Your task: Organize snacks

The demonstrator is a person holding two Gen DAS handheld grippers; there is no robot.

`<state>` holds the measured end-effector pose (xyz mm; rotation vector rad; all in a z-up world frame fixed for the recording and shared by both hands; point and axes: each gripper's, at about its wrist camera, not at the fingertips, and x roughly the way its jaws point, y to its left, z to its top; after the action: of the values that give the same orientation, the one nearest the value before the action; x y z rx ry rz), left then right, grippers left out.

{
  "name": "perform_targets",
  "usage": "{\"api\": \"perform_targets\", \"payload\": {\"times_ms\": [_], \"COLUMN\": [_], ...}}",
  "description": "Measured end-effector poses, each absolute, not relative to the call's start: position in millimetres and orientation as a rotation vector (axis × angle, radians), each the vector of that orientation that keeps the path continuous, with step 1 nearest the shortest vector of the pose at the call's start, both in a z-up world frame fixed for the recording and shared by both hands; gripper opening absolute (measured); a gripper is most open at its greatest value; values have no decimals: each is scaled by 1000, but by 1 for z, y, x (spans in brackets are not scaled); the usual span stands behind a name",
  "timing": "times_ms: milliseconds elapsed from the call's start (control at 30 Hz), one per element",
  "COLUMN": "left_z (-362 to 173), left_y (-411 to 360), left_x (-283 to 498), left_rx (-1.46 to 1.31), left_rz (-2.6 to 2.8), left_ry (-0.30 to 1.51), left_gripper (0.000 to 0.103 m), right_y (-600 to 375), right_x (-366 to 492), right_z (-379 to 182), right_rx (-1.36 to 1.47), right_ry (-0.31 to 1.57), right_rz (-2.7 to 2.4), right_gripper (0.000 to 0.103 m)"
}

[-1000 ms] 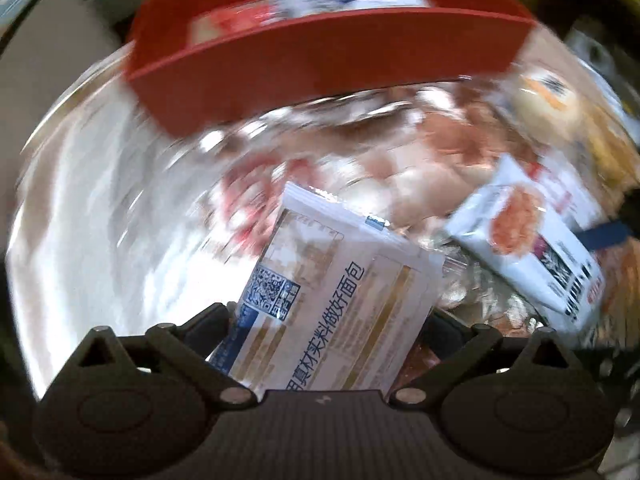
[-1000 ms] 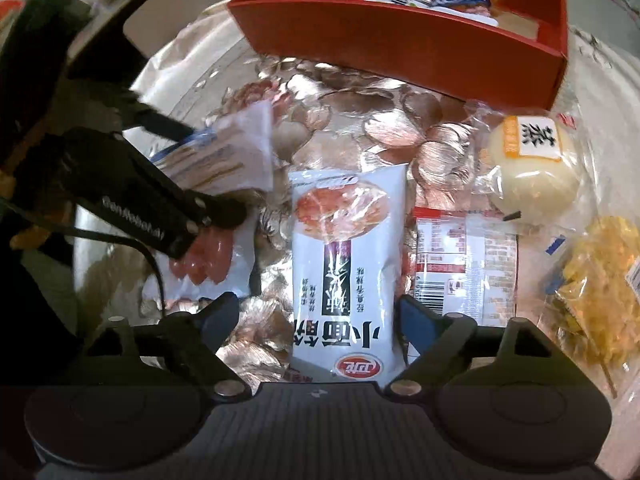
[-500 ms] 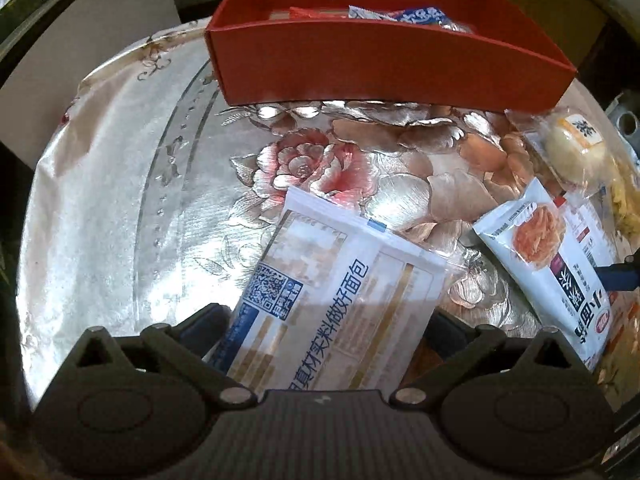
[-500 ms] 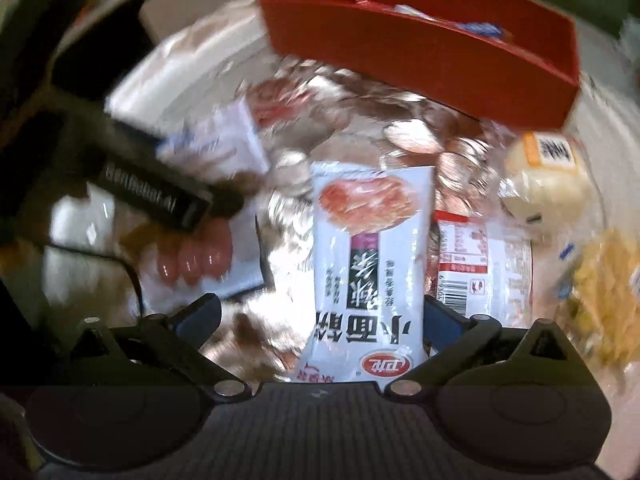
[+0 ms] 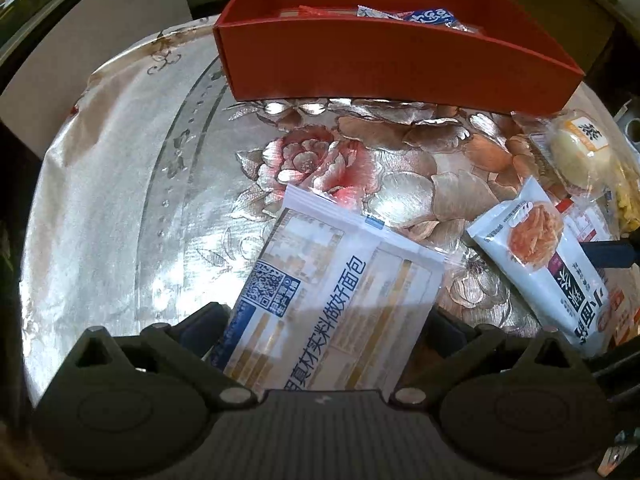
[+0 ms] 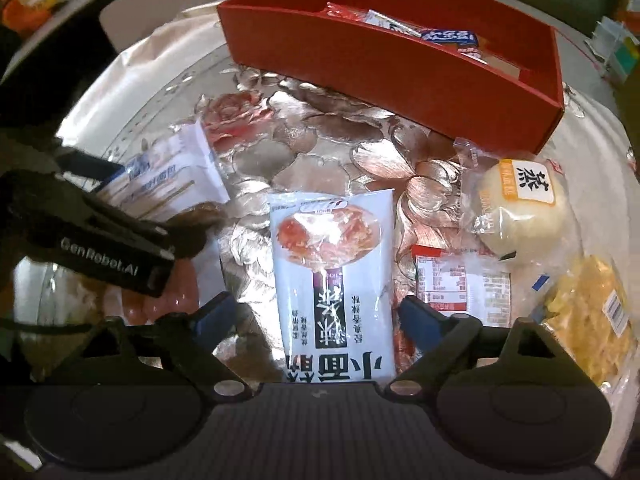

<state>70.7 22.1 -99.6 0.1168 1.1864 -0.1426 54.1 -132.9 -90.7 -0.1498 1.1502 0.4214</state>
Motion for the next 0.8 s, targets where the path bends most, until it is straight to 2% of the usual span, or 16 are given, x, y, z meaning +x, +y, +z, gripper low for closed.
{"api": "perform_targets", "payload": {"times_ms": [333,367,433,467,500,667,800], "left_z": [-99,-98,-95,-93,-92,-83,-69], "left_y": [24,24,26,27,28,28,34], "left_x": [63,64,63,62,61,62,65], "left_rx": [110,107,104,100,98,81,0], "left_rz": [-153,-155,-160,-159,-156,-145,-139], "left_ry": [1140,1146,1151,1150,1149,1136,1115], "left_gripper": [100,100,96,93,91,81,74], "right_y": [-132,-131,-132,-134,-138,-149,-150], "right_x": [49,49,50,50,51,55,55], "right_z": [-90,-89,-83,-81,-80,-76,-64], "right_rx": [-170,-175,-199,-207,-197,-139,-100], "right_ry": [1132,1134,1132,1126,1125,1131,1101], "right_rz": [452,436,388,372,368,353,362], "right_gripper": [101,96,79,63,59,50,48]}}
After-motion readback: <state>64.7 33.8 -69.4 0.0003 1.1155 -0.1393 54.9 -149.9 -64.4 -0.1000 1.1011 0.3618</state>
